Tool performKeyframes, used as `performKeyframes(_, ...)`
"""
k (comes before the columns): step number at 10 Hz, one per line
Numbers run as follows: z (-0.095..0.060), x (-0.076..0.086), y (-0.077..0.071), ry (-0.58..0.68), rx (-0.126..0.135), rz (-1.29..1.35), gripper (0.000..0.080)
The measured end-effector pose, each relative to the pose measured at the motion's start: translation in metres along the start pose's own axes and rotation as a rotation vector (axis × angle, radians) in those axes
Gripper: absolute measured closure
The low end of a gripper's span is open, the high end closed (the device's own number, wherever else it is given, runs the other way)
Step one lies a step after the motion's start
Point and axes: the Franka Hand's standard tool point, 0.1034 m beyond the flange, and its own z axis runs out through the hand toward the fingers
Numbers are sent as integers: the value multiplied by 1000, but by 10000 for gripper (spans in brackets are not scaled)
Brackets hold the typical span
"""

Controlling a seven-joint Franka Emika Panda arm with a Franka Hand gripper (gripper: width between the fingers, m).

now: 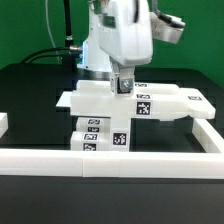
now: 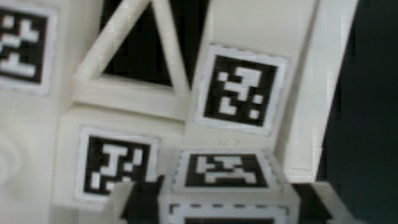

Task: Assemble chair

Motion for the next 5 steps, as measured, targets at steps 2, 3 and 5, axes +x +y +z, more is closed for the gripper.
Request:
performKeyframes(2,1,-2,-2,-1,15,149,517)
performKeyframes(3,1,-2,-2,-1,15,118,517)
performKeyframes(5,3,-2,-2,2,13,60,287)
